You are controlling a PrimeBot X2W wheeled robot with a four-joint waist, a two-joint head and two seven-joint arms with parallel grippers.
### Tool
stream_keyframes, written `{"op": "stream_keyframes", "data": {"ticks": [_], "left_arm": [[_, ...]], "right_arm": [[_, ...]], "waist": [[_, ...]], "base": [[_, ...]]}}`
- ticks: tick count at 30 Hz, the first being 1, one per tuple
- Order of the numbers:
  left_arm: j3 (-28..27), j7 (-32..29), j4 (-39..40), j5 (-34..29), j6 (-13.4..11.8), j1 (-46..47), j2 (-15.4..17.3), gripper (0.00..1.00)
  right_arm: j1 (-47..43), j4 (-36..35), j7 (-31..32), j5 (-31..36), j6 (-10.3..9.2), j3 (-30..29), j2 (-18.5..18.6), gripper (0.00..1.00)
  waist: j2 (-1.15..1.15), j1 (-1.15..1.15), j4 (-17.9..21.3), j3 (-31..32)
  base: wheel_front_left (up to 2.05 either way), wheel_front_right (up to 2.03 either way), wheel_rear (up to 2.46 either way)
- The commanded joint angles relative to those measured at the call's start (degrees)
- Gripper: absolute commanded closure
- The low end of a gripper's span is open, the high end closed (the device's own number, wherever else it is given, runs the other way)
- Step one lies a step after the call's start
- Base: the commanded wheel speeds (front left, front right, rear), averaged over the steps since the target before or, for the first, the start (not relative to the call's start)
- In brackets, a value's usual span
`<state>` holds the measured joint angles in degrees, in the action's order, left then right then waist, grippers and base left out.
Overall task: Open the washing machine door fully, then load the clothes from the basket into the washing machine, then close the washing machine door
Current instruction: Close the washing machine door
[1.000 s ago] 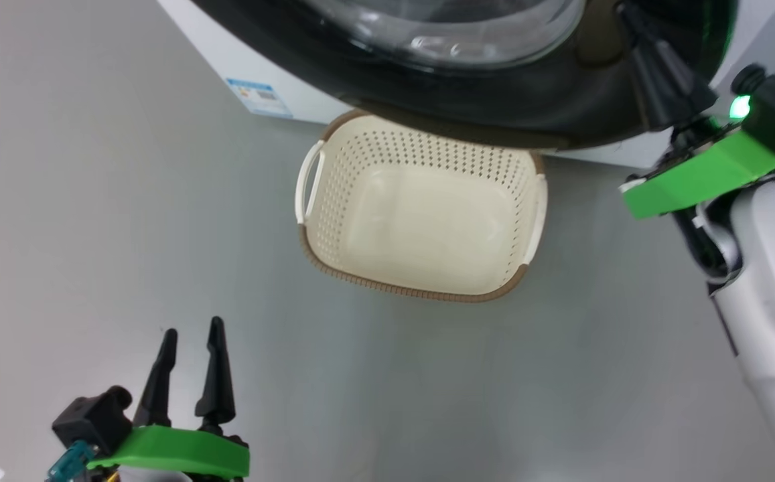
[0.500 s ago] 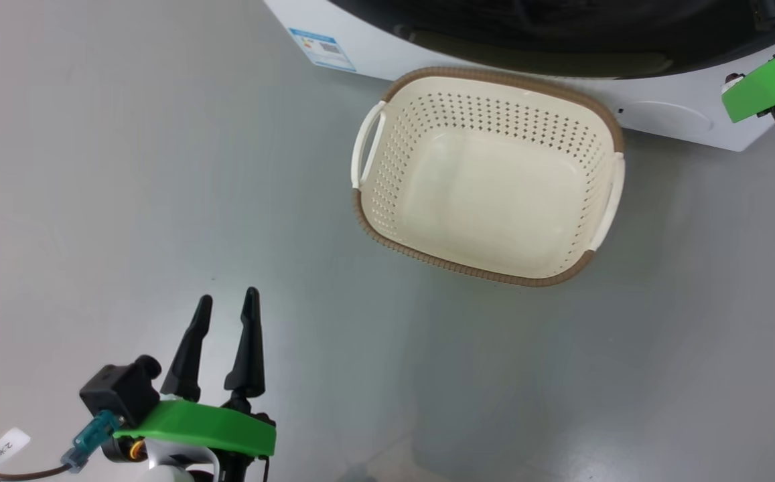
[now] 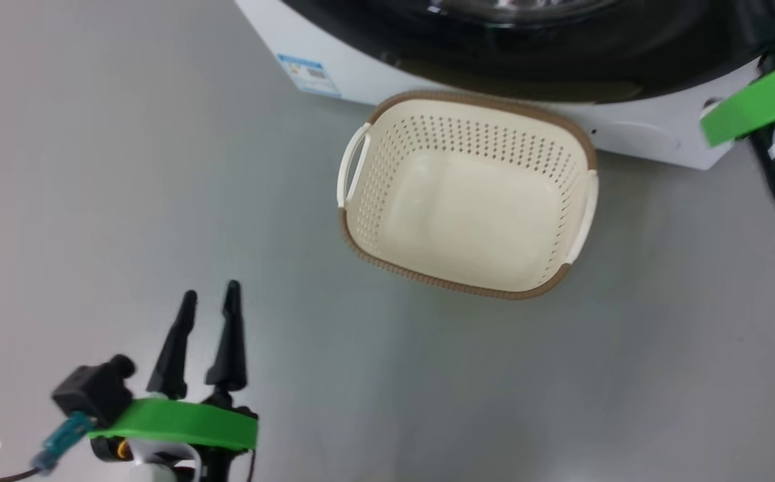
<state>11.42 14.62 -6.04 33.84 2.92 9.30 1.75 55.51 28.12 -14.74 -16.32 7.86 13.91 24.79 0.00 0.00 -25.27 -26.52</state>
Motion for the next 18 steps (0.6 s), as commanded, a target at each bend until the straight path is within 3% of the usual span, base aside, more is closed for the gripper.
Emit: {"op": "stream_keyframes", "data": {"ticks": [1,3,10,18], "left_arm": [[-3.34,0.38,1.54,3.13,0.54,-0.67,1.13,0.0],[-4.32,0.38,1.27,3.13,1.04,-0.98,1.13,0.0],[-5.76,0.38,-2.29,0.26,1.92,-2.9,1.13,0.0],[-9.52,0.38,-4.91,-9.4,1.59,-7.54,1.13,0.0]], "right_arm": [[-4.06,-2.39,-0.26,-0.66,-0.37,0.26,-2.19,0.56],[-6.97,-3.87,-0.26,-1.38,-0.37,0.39,-3.35,0.0],[-17.35,-9.24,-0.26,-3.14,-0.37,0.76,-7.16,0.0],[-34.5,-17.05,-0.26,-3.98,-0.37,0.77,-12.05,0.0]], "waist": [[0.0,0.0,2.67,3.26],[0.0,0.0,3.95,5.18],[0.0,0.0,8.72,12.03],[0.0,0.0,16.43,21.72]], "base": [[0.0,0.0,0.0],[0.0,0.0,0.0],[0.0,0.0,0.0],[0.0,0.0,0.0]]}}
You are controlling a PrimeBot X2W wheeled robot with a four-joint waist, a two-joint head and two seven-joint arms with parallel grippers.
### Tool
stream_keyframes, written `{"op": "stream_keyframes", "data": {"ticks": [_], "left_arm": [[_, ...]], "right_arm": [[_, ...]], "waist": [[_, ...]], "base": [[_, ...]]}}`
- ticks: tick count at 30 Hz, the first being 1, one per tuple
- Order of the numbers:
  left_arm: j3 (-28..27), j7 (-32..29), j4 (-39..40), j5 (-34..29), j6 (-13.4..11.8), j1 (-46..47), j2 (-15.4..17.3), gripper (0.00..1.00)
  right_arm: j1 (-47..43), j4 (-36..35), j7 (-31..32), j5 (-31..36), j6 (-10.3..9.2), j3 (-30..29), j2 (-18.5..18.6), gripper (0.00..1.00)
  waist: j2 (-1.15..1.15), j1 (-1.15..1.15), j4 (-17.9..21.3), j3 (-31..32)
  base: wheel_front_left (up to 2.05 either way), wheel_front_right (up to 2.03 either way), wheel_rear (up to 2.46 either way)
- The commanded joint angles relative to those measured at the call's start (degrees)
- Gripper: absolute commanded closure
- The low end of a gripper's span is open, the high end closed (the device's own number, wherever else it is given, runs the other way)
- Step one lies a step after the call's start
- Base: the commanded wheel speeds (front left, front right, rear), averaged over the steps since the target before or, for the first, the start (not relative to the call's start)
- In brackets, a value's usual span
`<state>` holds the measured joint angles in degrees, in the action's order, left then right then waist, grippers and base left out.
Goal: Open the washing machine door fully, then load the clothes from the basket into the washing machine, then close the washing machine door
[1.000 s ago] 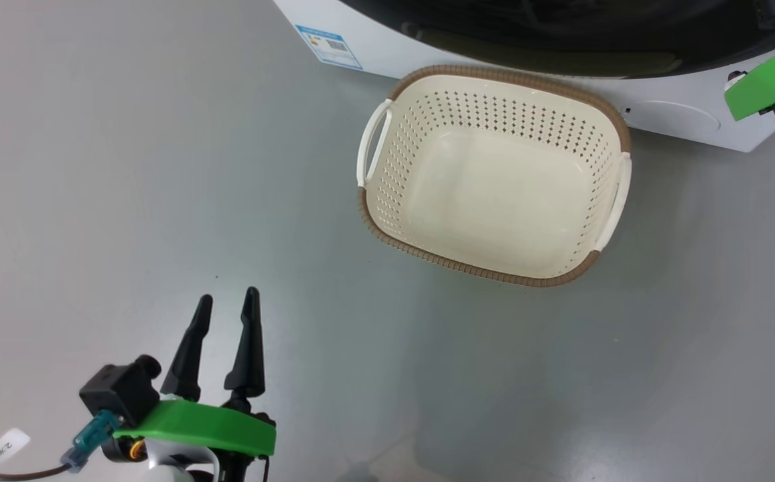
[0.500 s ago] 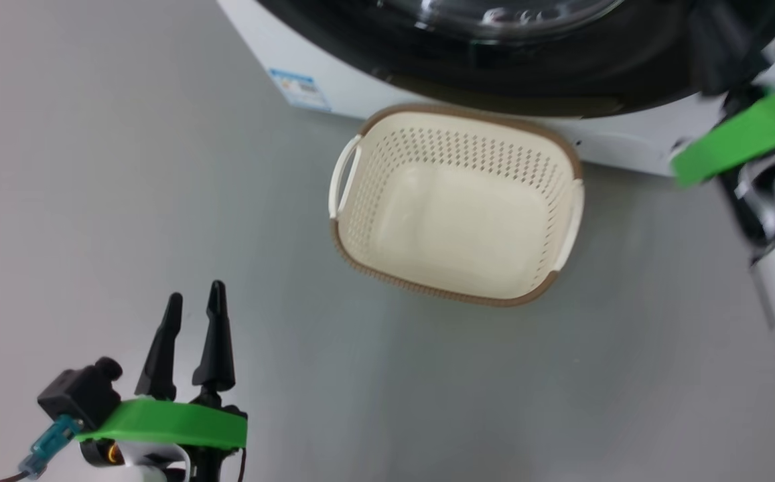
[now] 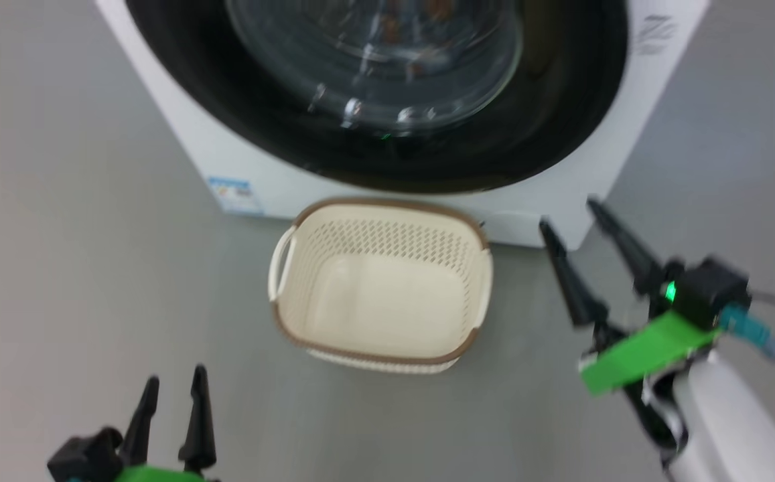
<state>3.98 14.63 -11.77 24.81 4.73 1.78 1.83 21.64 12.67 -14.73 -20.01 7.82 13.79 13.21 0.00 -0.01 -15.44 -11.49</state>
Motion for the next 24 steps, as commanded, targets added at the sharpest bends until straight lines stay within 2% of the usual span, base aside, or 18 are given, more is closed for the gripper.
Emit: {"op": "stream_keyframes", "data": {"ticks": [1,7,11,18,24], "left_arm": [[-2.3,0.37,0.79,-1.03,-0.31,-0.71,1.05,0.0],[-3.64,0.37,2.18,-3.79,-1.61,-4.18,1.05,0.0],[-4.4,0.37,3.5,-4.5,-2.15,-5.41,1.05,0.0],[-5.95,0.37,3.75,-5.16,-2.05,-7.13,1.05,0.0],[-6.75,0.37,3.82,-5.58,-1.82,-8.32,1.05,0.0]], "right_arm": [[-2.39,-2.2,-0.27,-0.22,-0.33,0.88,-0.77,0.0],[-10.68,-4.52,-0.27,0.23,-0.33,-0.15,-2.17,0.0],[-15.05,-6.16,-0.27,0.4,-0.33,-2.11,-2.97,0.0],[-22.12,-8.07,-0.27,1.49,-0.33,-6.8,-4.31,0.0],[-24.62,-8.34,-0.27,2.83,-0.33,-9.93,-5.42,0.0]], "waist": [[0.0,0.01,7.42,7.48],[0.0,0.01,11.87,10.24],[0.0,0.01,13.5,11.22],[0.0,0.01,14.19,12.9],[0.0,0.01,13.98,13.47]], "base": [[0.0,0.0,0.0],[0.0,0.0,0.0],[0.0,0.0,0.0],[0.0,0.0,0.0],[0.0,0.0,0.0]]}}
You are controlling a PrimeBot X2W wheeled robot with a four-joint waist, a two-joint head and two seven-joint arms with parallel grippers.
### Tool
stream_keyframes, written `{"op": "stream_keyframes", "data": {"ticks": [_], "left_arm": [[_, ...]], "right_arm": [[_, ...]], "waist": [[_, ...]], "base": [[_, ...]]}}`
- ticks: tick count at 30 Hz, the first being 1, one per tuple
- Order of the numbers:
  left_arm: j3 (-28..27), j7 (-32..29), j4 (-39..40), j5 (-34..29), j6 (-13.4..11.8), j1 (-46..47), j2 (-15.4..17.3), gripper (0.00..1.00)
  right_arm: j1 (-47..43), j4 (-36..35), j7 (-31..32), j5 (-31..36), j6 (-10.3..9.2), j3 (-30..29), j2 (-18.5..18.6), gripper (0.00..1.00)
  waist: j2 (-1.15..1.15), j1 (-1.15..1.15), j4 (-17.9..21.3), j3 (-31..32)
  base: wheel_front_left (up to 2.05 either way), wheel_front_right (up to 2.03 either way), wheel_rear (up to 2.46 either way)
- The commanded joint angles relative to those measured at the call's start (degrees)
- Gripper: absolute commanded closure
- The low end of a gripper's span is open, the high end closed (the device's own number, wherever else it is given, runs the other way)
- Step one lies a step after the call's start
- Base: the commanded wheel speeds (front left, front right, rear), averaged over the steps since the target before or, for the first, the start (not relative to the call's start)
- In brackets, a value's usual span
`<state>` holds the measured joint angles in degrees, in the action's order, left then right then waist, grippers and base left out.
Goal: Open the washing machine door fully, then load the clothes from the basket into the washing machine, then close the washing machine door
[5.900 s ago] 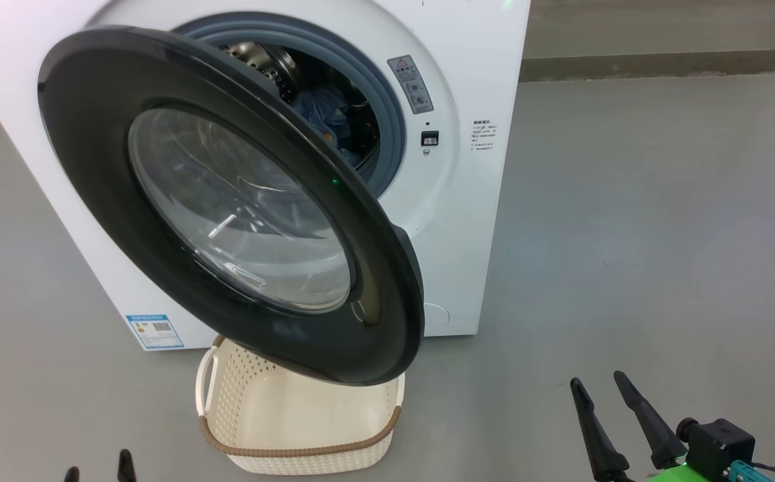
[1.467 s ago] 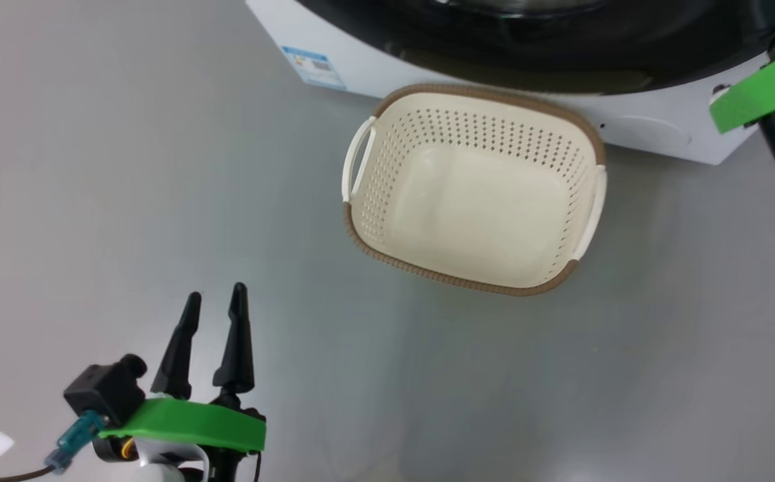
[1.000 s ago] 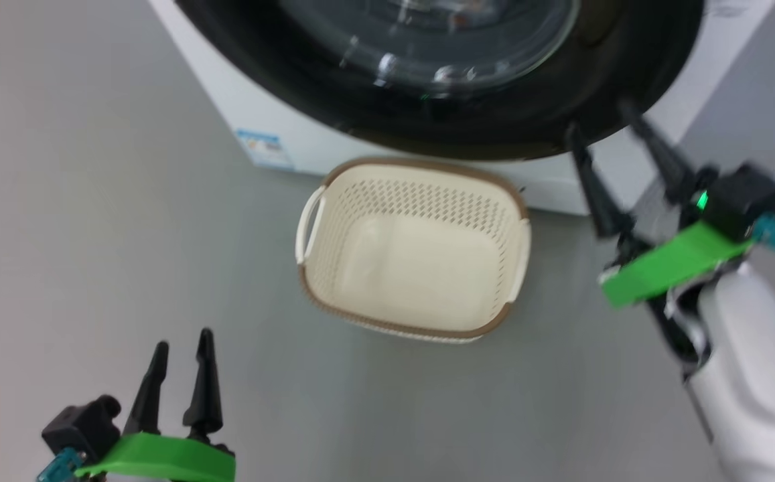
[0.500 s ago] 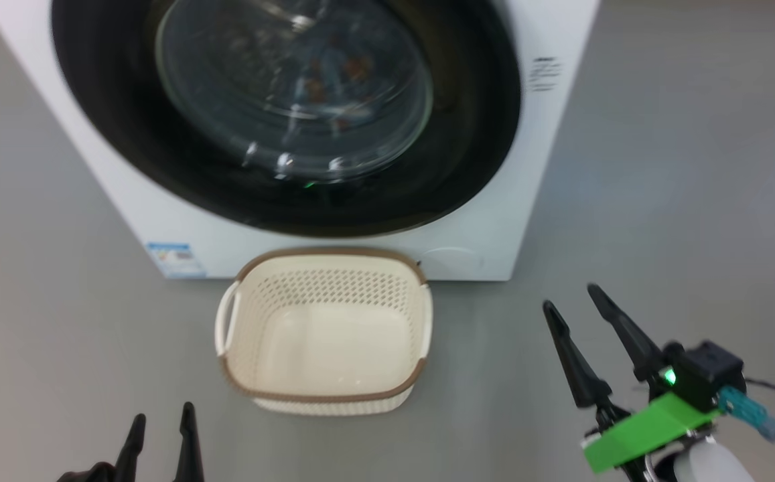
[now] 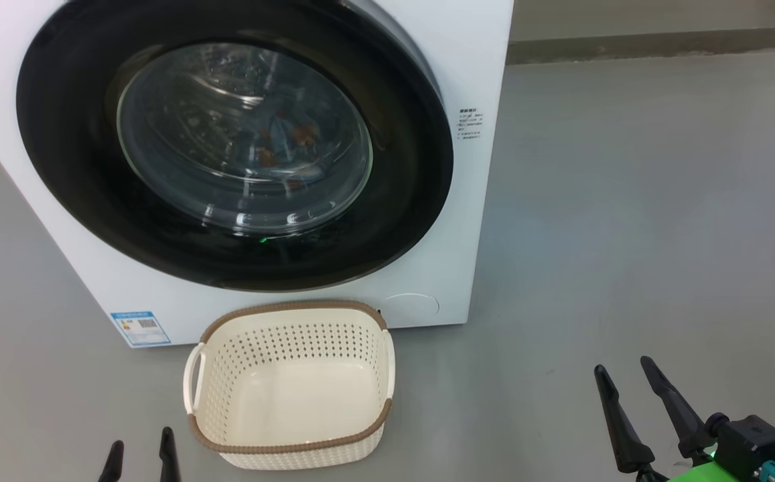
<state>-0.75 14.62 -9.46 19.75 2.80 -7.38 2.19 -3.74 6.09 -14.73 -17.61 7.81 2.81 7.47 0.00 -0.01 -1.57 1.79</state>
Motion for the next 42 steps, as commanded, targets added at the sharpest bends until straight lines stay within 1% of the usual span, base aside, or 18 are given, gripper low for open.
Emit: {"op": "stream_keyframes", "data": {"ticks": [1,7,14,15,19,22,26,30,42], "left_arm": [[-2.1,0.38,1.47,-0.6,0.15,0.71,0.69,0.0],[-2.35,0.38,1.08,-0.8,0.5,0.74,0.69,0.0],[-2.0,0.38,0.73,-0.85,1.61,1.06,0.69,0.0],[-0.21,0.0,-0.26,-0.39,1.57,0.0,0.0,1.0],[0.17,-0.11,-2.85,-0.26,1.52,-0.14,-0.96,1.0],[-0.03,-0.65,-3.25,1.25,1.59,0.2,-1.04,1.0],[-0.22,-1.33,-3.21,3.6,1.69,0.57,-0.98,1.0],[-0.36,-1.96,-3.25,5.94,1.79,0.97,-0.92,1.0],[-0.89,-3.93,-3.37,12.94,2.1,2.3,-0.75,1.0]], "right_arm": [[0.58,-1.83,-0.27,0.51,-0.32,0.74,0.09,0.0],[0.01,-2.19,-0.27,0.96,-0.32,-0.12,-0.86,0.0],[0.32,-1.97,-0.27,1.07,-0.32,0.01,-1.54,0.0],[-0.03,-0.53,0.0,0.79,0.0,-1.41,-1.86,1.0],[-0.13,2.5,0.08,0.68,0.02,-1.37,-2.12,1.0],[0.01,2.85,0.45,-0.97,0.01,-1.46,-2.15,1.0],[0.27,2.95,1.06,-3.49,0.0,-1.62,-2.14,1.0],[0.61,3.17,1.66,-5.99,-0.01,-1.77,-2.14,1.0],[1.64,3.71,3.49,-13.43,-0.04,-2.28,-2.19,1.0]], "waist": [[0.0,0.01,0.03,0.22],[0.0,0.01,-0.4,0.11],[0.0,0.01,-0.6,-0.01],[0.0,0.01,-0.6,-0.02],[0.0,0.01,-0.6,-0.02],[0.0,0.02,-0.56,-0.05],[0.0,0.14,-0.49,0.01],[0.0,0.02,-0.42,-0.14],[0.0,0.01,-0.21,-0.37]], "base": [[0.0,0.0,0.0],[0.0,0.0,0.0],[0.0,0.0,0.0],[0.0,0.0,0.0],[0.0,0.0,0.0],[0.0,0.0,0.0],[0.0,0.0,0.0],[0.0,0.0,0.0],[0.0,0.0,0.0]]}}
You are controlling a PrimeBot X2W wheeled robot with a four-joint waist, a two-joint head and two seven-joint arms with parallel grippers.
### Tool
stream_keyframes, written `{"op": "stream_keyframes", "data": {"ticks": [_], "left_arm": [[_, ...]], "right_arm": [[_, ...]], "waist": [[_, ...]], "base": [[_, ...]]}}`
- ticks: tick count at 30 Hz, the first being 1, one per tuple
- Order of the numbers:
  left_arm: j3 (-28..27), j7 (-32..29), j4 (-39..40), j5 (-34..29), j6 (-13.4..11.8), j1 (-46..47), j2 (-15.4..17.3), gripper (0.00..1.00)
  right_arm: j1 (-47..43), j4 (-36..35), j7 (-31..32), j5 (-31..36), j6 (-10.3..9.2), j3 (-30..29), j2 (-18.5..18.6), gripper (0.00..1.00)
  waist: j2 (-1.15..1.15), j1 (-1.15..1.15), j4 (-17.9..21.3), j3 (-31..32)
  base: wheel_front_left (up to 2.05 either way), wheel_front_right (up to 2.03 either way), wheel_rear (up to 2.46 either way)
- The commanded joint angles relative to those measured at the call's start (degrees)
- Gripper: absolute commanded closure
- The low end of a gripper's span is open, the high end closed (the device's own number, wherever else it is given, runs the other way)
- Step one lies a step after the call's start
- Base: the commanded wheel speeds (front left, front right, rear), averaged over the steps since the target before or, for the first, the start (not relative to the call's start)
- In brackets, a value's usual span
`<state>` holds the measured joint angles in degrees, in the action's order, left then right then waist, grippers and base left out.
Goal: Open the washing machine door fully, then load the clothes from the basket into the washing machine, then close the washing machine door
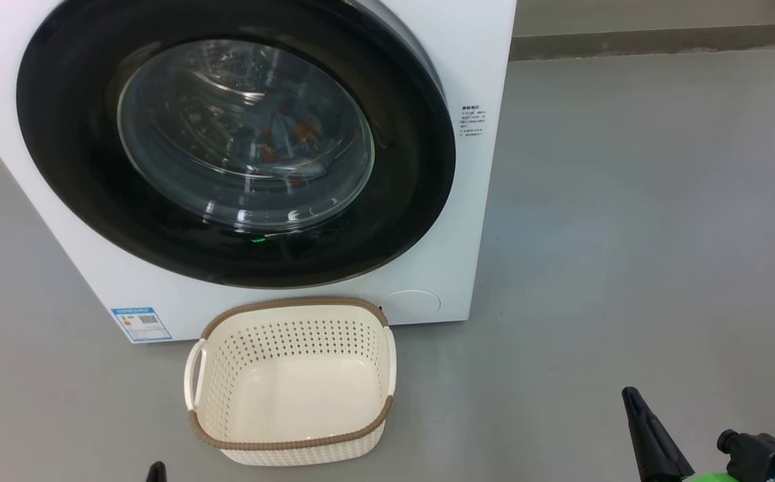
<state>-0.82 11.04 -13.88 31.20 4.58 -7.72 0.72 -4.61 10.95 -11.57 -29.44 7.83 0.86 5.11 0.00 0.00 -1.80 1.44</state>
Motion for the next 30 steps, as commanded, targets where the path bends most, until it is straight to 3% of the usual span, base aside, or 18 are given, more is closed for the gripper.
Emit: {"op": "stream_keyframes", "data": {"ticks": [1,30], "left_arm": [[-0.87,-0.51,1.03,2.07,0.34,2.75,0.73,1.0],[-2.25,-5.39,0.69,18.96,1.08,5.95,1.14,1.0]], "right_arm": [[2.59,-1.11,0.49,-2.22,-0.06,-0.38,0.16,1.0],[4.9,0.07,5.14,-19.97,-0.14,-1.91,-0.18,1.0]], "waist": [[0.0,0.0,0.04,-0.03],[0.0,0.0,0.54,-0.48]], "base": [[0.0,0.0,0.0],[0.0,0.0,0.0]]}}
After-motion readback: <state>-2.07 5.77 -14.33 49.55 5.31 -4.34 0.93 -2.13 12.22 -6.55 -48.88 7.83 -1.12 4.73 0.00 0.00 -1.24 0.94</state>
